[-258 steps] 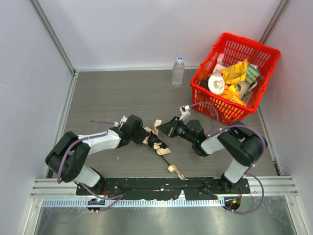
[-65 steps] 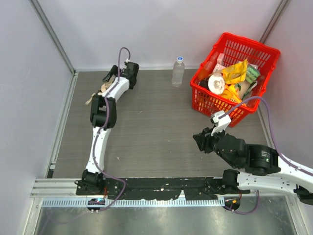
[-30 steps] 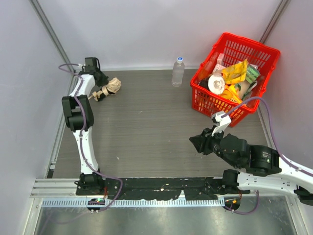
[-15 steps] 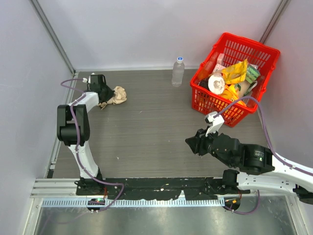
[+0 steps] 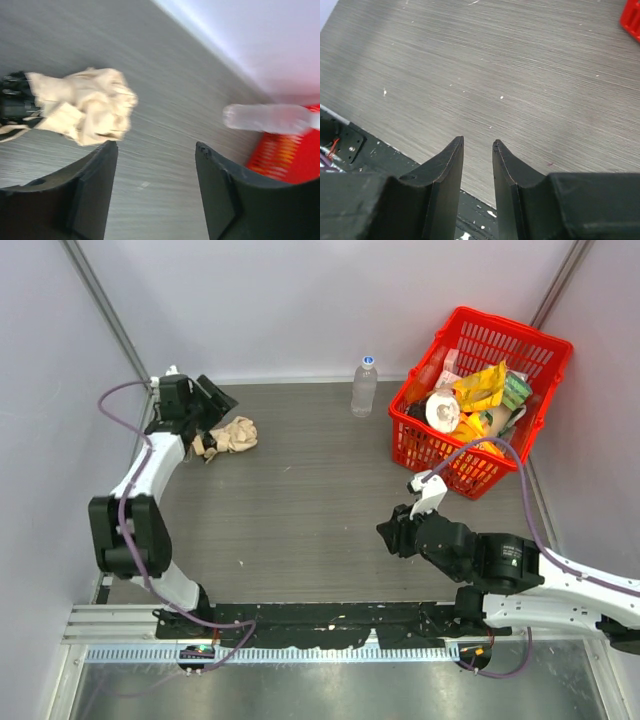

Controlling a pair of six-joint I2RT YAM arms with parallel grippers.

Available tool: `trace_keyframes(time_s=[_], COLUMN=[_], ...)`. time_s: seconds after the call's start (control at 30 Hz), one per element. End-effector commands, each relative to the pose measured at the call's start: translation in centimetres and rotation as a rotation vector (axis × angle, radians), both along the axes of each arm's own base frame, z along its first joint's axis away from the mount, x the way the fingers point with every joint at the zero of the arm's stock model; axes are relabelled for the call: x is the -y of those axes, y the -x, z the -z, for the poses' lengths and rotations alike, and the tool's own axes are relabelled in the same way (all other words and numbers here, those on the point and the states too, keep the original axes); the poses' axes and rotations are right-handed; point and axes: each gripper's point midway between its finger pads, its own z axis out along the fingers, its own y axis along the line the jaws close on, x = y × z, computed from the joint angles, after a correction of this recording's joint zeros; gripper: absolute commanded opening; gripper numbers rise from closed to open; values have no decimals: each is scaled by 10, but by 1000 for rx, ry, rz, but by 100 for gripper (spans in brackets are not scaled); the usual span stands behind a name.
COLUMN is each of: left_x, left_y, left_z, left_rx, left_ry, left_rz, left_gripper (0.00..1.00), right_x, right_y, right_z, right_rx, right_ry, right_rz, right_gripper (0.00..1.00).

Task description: Put away the umbrella

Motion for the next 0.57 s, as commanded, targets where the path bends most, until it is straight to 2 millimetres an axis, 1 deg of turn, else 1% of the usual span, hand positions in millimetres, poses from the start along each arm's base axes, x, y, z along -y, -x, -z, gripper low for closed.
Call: trace_keyframes(time_s=[0.0,0.03,0.07,0.1,0.13,0.17,0.2,0.23,0.27,0.3,0.33,0.37,0.4,0.43,0.47,0.5,0.53], left_x=[46,56,63,69,88,93,99,104,107,111,115,118,121,123,125,126,126], left_y=[44,60,77,93,117,134,154,172,186,204,216,226,235,241,247,252,255], left_z=[-102,-119,-134,-146,-161,-169,-183,-192,-201,-211,-217,-221,-225,-228,-229,-229,-229], left_rx=[217,258,306,350,396,428,478,520,555,600,623,638,651,656,661,667,669], left_ry=[155,196,227,247,259,256,246,237,232,230,233,240,248,256,261,262,261], left_rz=[231,279,315,354,424,448,475,495,504,524,545,568,591,606,624,636,639], left_gripper=[70,74,78,81,85,89,93,94,95,96,97,97,97,97,98,98,98], right_x=[25,29,41,47,58,65,76,84,92,97,105,107,109,108,111,111,109], right_y=[-16,-18,-21,-23,-26,-27,-28,-30,-29,-29,-28,-26,-24,-22,-20,-18,-18], right_z=[-18,-21,-25,-28,-36,-41,-52,-59,-73,-80,-92,-96,-105,-111,-114,-122,-121], right_rx=[61,70,91,105,130,144,170,195,213,230,244,256,278,290,298,316,320], right_ry=[-19,-17,-5,-2,-3,-5,-14,-13,-50,-56,-108,-106,-162,-187,-213,-248,-255], right_rz=[150,165,207,227,263,284,308,330,340,346,353,330,315,290,285,261,251], right_gripper=[36,37,38,39,41,43,45,47,48,49,50,51,54,58,60,69,81])
